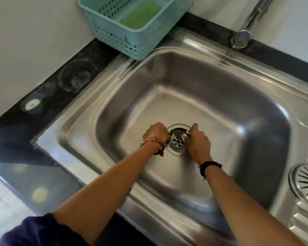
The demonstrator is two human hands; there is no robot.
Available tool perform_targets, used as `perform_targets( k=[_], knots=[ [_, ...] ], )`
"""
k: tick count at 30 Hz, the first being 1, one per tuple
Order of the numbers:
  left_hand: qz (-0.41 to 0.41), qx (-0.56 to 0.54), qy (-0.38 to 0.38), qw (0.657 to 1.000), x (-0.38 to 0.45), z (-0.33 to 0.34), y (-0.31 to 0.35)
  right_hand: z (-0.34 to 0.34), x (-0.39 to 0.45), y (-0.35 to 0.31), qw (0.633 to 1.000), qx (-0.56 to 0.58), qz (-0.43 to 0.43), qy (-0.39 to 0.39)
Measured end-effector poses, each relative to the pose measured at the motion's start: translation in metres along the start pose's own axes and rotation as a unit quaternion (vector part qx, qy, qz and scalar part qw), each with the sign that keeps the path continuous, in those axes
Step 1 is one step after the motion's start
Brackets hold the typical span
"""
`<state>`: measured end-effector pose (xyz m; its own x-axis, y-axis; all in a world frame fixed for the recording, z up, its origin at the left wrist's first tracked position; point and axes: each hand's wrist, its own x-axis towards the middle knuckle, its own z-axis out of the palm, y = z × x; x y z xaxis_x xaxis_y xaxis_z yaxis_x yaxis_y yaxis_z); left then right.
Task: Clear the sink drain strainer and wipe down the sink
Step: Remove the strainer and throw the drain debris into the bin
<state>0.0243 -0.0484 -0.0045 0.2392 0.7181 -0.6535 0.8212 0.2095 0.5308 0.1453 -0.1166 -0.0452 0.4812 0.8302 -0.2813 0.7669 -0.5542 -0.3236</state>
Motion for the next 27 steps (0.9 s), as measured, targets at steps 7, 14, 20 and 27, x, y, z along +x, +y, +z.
perform_targets(
  k=[7, 14, 20, 27],
  knots=[
    [-0.014, -0.009, -0.008, 1.000, 0.009, 0.000, 0.000, 0.000, 0.005, 0.007, 0.999, 0.047, 0.013, 0.020],
    [0.099, -0.017, 0.040, 0.994, -0.040, -0.042, 0.022, -0.065, -0.015, -0.039, 0.874, 0.463, 0.136, -0.058],
    [0.158, -0.171, 0.132, 0.964, -0.151, -0.090, -0.016, -0.134, -0.109, -0.104, 0.775, 0.623, 0.053, -0.089],
    [0.116, -0.325, 0.218, 0.913, -0.291, -0.131, -0.168, -0.091, -0.263, -0.218, 0.784, 0.580, -0.083, -0.204]
  ],
)
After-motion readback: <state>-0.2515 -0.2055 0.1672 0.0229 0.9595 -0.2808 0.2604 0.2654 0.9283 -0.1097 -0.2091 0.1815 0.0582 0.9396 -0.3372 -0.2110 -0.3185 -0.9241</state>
